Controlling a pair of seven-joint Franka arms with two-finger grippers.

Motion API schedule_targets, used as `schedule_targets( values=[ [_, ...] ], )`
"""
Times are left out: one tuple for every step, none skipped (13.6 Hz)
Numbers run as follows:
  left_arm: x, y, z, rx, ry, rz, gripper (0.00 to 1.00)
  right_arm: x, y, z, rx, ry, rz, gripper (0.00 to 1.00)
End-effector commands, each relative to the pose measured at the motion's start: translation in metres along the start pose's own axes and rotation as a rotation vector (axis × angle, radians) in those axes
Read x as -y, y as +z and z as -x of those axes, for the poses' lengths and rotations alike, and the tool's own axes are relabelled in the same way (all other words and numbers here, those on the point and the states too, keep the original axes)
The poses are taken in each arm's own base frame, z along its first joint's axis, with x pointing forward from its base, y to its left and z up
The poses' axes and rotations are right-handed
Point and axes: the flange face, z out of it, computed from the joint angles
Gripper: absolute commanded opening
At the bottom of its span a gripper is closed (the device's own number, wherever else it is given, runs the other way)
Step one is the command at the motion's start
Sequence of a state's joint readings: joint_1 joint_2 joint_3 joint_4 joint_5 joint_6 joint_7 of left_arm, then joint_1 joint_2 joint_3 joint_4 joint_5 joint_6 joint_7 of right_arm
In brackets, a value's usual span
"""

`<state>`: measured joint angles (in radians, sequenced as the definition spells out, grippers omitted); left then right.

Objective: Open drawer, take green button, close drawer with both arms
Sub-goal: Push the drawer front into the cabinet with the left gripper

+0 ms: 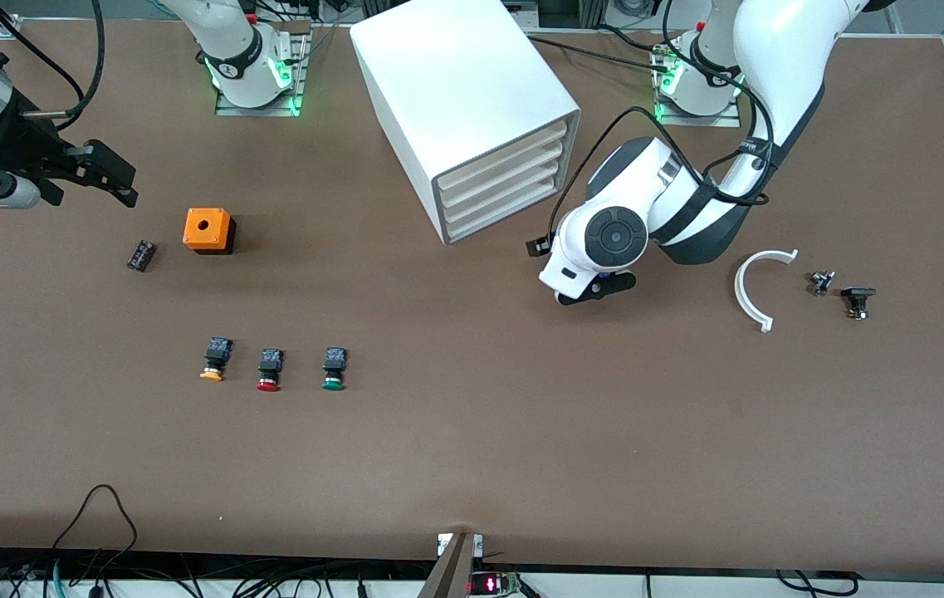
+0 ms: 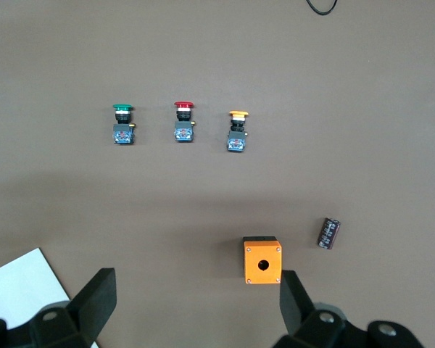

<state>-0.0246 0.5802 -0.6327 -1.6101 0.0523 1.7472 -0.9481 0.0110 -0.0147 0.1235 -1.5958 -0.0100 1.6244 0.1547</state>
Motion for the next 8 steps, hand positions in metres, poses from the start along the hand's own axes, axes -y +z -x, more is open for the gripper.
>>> schedule_targets(
  values=[
    [0.014,-0.025,-0.007,-0.022,0.036,-0.007,1.00,0.003,-0.005,-0.002,0.002,0.002,-0.001,1.00],
    [0.019,-0.040,-0.007,-0.027,0.071,-0.009,1.00,0.003,-0.005,-0.002,0.002,0.002,-0.001,1.00],
    [0.026,-0.054,-0.010,-0.022,0.109,-0.014,1.00,0.004,-0.005,-0.002,0.002,0.002,-0.002,1.00],
    [0.041,-0.063,-0.020,-0.008,0.133,-0.026,1.00,0.004,-0.005,-0.002,0.002,0.000,-0.002,1.00],
    [0.058,-0.076,-0.028,-0.015,0.166,-0.035,1.00,0.004,-0.005,-0.002,0.001,0.002,-0.002,1.00],
    [0.075,-0.094,-0.031,-0.032,0.209,-0.031,1.00,0.004,-0.005,-0.002,0.001,0.002,-0.002,1.00],
    [0.087,-0.112,-0.029,-0.065,0.250,-0.029,1.00,0.004,-0.005,-0.002,0.001,0.002,-0.002,1.00],
    [0.105,-0.126,-0.030,-0.094,0.276,-0.039,1.00,0.003,-0.005,-0.002,0.000,0.002,-0.001,1.00]
  ],
)
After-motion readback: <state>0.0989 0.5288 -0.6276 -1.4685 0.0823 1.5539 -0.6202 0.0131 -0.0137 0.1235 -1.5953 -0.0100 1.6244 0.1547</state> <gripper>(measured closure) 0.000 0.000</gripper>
